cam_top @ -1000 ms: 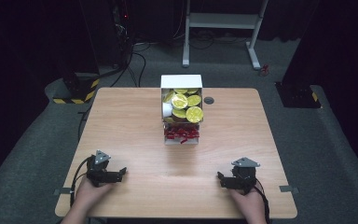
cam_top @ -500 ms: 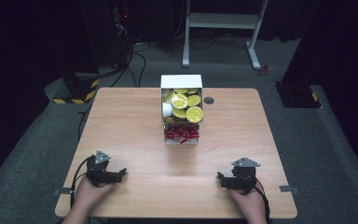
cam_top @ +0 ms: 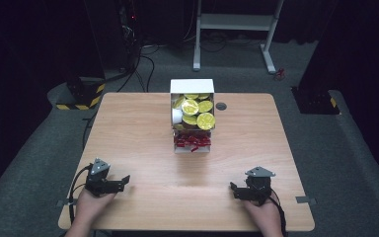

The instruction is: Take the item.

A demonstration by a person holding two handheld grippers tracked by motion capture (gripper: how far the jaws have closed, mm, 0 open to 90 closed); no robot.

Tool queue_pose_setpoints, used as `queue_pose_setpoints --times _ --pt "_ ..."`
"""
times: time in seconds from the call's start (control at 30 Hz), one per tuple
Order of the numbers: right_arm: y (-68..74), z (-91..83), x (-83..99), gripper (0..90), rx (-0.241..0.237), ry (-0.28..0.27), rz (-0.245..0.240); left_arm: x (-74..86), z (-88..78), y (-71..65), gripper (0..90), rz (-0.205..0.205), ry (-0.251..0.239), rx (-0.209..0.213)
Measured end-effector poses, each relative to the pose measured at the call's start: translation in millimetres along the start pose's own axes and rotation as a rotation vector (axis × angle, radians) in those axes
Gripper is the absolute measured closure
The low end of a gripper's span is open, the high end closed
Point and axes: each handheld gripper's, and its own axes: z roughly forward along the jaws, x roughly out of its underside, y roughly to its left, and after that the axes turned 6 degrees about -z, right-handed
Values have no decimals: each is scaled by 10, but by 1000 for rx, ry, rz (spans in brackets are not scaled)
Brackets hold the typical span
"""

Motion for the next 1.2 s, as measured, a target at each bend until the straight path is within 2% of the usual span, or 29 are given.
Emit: queue_pose_setpoints --times 0.2,0.3,0.47,0.83,0.93,0.97,1.03,1.2 --pt "-3 3 -1 84 -1 -2 -4 -39 -23 -66 63 4 -12 24" --pt "-3 3 -1 84 0 -1 -4 -70 -77 -131 62 29 -40 20" --pt "-3 3 -1 84 -1 -1 -3 -190 -173 -266 64 53 -84 43" --pt "0 -1 3 85 0 -1 -6 -382 -272 -397 76 24 -113 77" --pt "0 0 3 85 0 -2 -6 -447 -321 -460 92 65 -137 46" --pt "0 -1 3 85 0 -2 -6 -476 -342 -477 116 72 -146 58" --pt "-1 0 2 85 -1 -1 -6 -516 -361 -503 147 71 -158 66" --pt "-2 -1 1 85 -3 -1 -5 -621 -383 -578 147 76 -173 70"
